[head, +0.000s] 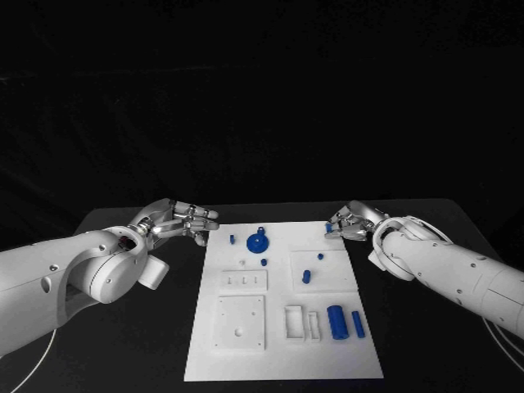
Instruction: Assemble the parts on the task board
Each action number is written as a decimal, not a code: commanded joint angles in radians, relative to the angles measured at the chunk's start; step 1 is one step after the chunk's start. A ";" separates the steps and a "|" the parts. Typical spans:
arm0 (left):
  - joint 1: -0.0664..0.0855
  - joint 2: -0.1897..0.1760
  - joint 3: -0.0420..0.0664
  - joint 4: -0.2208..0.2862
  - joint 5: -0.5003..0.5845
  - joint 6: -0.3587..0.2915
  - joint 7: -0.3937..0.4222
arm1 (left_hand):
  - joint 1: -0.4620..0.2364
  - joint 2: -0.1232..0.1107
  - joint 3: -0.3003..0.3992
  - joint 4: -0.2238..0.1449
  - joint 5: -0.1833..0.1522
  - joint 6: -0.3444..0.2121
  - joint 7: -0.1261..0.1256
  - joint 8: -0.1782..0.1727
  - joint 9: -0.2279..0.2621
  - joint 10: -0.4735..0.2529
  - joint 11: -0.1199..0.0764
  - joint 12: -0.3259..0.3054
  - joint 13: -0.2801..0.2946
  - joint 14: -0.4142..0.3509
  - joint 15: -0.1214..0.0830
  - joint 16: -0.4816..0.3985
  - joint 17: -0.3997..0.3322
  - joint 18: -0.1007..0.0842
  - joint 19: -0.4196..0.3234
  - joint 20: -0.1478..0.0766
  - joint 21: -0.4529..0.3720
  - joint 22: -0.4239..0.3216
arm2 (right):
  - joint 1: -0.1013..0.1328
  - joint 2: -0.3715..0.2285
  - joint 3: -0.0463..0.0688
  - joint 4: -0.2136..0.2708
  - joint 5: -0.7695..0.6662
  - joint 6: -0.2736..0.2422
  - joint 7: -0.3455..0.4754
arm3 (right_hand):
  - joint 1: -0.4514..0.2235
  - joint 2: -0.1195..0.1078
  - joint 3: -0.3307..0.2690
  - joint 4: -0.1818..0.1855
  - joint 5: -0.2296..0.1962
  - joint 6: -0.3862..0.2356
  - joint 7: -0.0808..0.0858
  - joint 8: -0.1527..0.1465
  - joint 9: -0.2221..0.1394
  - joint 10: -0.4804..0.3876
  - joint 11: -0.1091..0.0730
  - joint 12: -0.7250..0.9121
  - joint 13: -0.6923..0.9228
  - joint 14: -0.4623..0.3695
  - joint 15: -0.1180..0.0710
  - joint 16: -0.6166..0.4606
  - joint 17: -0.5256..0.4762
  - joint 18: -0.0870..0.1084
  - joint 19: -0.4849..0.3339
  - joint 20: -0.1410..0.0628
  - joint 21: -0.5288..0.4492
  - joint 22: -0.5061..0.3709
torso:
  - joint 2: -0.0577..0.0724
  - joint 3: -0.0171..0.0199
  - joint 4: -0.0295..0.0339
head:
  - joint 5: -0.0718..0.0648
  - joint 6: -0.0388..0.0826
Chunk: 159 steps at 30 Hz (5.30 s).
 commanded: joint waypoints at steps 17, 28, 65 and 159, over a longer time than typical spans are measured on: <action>0.028 0.073 0.000 -0.025 -0.083 0.146 -0.323 | -0.250 0.003 -0.089 0.229 -0.060 0.236 -0.100 0.012 0.112 0.276 -0.117 0.191 0.088 0.056 -0.096 0.380 0.184 -0.041 0.098 -0.104 0.138 0.086 | 0.060 -0.019 0.000 0.329 -0.214 0.041 -0.262 | 0.005 -0.036 0.043 0.049 -0.002 0.039 -0.017 0.003 0.003 0.007 -0.007 -0.006 0.010 0.003 -0.009 -0.012 0.009 -0.010 0.014 -0.012 -0.005 0.127 | -0.042 -0.0133 -0.0337 | 0.053 0.001; 0.027 0.138 -0.003 -0.070 -0.184 0.085 -0.307 | -0.299 -0.071 -0.011 0.326 -0.009 0.224 -0.137 0.063 0.631 0.237 -0.136 0.333 0.182 0.035 -0.110 0.494 0.180 -0.041 0.073 -0.117 0.198 0.148 | 0.062 0.019 -0.020 0.430 -0.242 0.094 -0.301 | -0.003 -0.038 0.064 0.029 0.046 0.045 -0.015 0.003 0.007 0.002 -0.007 -0.011 0.006 0.002 -0.007 -0.015 0.004 -0.009 0.014 -0.009 -0.008 0.126 | -0.056 -0.0146 -0.0390 | 0.071 -0.016; 0.020 0.211 -0.036 -0.076 -0.227 -0.079 -0.381 | -0.283 -0.108 0.001 0.336 -0.015 0.217 -0.132 -0.001 0.781 0.214 -0.130 0.336 0.182 0.021 -0.103 0.501 0.121 -0.042 0.060 -0.111 0.186 0.166 | 0.062 0.066 -0.055 0.511 -0.301 0.129 -0.327 | -0.002 -0.035 0.058 0.022 0.014 0.054 -0.018 0.003 0.009 0.000 -0.010 -0.009 0.007 0.001 -0.006 -0.015 0.003 -0.009 0.015 -0.008 -0.003 0.128 | -0.055 -0.0140 -0.0376 | 0.048 -0.014; 0.011 0.242 -0.036 -0.081 -0.194 -0.006 -0.424 | -0.180 0.062 0.014 0.152 0.139 0.174 -0.123 0.002 0.626 0.196 -0.114 0.253 0.108 0.006 -0.091 0.471 0.102 -0.040 0.059 -0.098 0.137 0.176 | 0.062 0.081 -0.062 0.501 -0.306 0.138 -0.333 | -0.005 -0.032 0.052 0.014 0.060 0.064 -0.020 0.003 0.015 -0.001 -0.014 -0.010 0.007 0.001 -0.007 -0.015 0.004 -0.008 0.017 -0.009 0.000 0.129 | -0.055 -0.0128 -0.0377 | 0.055 -0.017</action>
